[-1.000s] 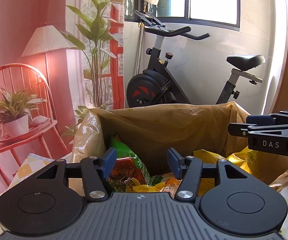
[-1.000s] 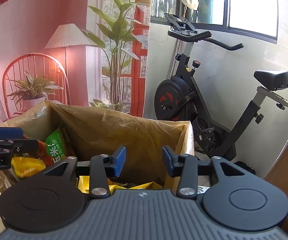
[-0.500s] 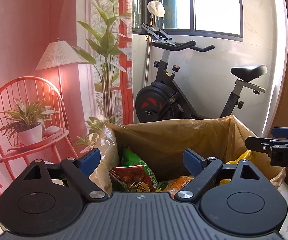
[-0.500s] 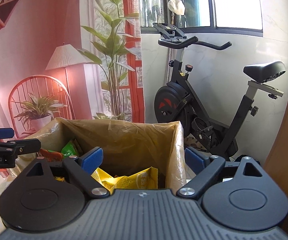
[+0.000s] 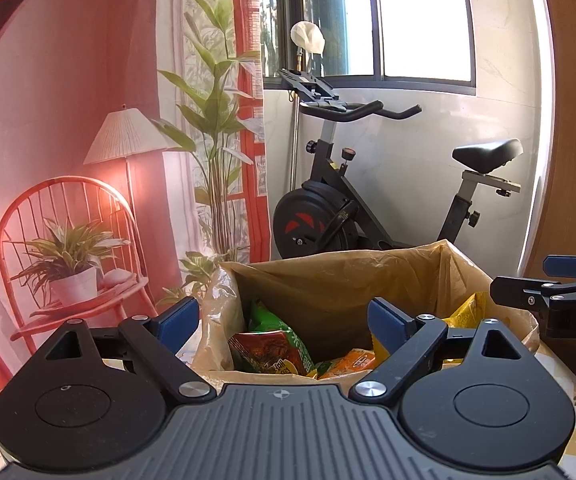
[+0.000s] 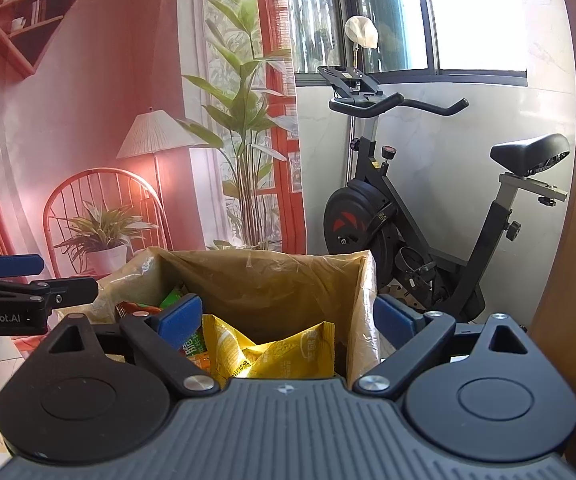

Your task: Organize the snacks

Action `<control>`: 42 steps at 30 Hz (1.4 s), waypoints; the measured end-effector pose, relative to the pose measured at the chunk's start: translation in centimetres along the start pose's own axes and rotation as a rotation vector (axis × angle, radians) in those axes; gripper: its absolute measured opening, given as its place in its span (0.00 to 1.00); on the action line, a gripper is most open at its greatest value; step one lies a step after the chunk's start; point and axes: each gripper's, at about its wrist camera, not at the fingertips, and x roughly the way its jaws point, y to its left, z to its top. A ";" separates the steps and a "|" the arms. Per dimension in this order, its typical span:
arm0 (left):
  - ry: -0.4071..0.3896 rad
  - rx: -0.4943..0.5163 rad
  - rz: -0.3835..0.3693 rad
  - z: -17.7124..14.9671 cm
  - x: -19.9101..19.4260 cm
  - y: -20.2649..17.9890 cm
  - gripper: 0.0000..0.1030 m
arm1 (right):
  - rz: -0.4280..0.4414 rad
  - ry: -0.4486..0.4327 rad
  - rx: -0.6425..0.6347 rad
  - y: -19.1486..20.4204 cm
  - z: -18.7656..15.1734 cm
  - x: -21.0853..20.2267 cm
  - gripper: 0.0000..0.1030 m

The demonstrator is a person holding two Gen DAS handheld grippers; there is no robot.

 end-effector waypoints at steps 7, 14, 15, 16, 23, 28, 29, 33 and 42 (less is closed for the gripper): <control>-0.032 -0.033 0.042 0.0 -3.3 0.6 0.91 | -0.028 -0.028 -0.004 1.0 0.0 -2.6 0.95; -0.108 -0.087 0.031 -0.1 -7.0 1.3 0.91 | -0.061 -0.043 -0.016 2.0 -0.1 -5.2 0.98; -0.117 -0.072 0.044 -0.1 -7.6 1.1 0.91 | -0.065 -0.043 -0.018 2.2 -0.1 -5.6 0.98; -0.122 -0.055 0.061 0.0 -8.2 0.9 0.91 | -0.067 -0.044 -0.009 2.2 -0.1 -5.9 0.98; -0.109 -0.037 0.098 0.0 -10.2 0.1 0.91 | -0.065 -0.027 0.027 2.6 -0.9 -7.7 0.99; -0.091 -0.080 0.104 -0.5 -10.7 0.3 0.91 | -0.054 -0.022 0.033 3.0 -1.2 -8.4 0.99; -0.088 -0.078 0.107 -0.6 -10.7 0.3 0.91 | -0.055 -0.021 0.032 3.0 -1.2 -8.5 0.99; -0.090 -0.072 0.117 -0.7 -10.8 0.1 0.91 | -0.052 -0.023 0.027 3.3 -1.2 -8.6 0.99; -0.071 -0.082 0.128 -1.1 -11.0 0.2 0.91 | -0.051 -0.013 0.032 3.4 -1.6 -8.6 0.99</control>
